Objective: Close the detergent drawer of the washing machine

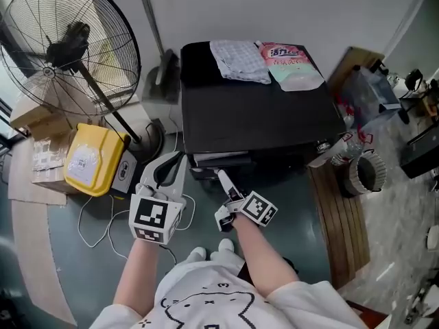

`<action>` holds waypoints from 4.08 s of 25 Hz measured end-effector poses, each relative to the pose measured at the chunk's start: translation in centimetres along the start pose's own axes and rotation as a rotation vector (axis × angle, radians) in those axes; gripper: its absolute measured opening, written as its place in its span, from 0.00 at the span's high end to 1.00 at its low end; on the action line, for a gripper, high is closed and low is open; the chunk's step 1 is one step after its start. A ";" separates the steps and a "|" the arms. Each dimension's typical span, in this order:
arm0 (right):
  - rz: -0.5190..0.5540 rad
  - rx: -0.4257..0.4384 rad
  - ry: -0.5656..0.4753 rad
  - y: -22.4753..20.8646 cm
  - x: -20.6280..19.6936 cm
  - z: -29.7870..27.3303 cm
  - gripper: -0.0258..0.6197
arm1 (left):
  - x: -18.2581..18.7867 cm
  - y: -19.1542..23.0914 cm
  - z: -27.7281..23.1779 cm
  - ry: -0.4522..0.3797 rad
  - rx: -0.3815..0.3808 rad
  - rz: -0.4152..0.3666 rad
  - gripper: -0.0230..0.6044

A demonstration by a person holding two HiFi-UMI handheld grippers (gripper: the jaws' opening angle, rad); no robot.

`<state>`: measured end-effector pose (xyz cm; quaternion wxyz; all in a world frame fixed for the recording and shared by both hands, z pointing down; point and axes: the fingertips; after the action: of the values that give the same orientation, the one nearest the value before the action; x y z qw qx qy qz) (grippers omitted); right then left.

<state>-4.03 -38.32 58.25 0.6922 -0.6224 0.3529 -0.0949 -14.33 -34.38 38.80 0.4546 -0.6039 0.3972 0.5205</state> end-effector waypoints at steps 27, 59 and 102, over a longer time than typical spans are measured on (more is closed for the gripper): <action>-0.006 -0.006 0.033 -0.2 0.5 -2.9 0.41 | -0.6 1.5 -1.2 0.010 0.034 -0.004 0.94; 0.032 -0.033 0.120 -0.7 1.1 -4.7 0.37 | -1.0 0.6 -0.1 0.018 0.077 -0.007 0.94; 1.106 0.116 0.145 21.4 5.8 9.1 0.96 | 6.9 -1.4 10.4 -0.199 0.074 0.004 0.94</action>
<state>-0.89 -29.97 35.97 0.6459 -0.2977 0.6675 0.2205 -14.79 -24.05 31.71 0.5127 -0.5315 0.3700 0.5637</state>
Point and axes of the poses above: the fingertips, and each gripper's own axes: z backward along the fingers, y to its left, x out of its top, and after that the axes turned 10 degrees about -y, right-handed
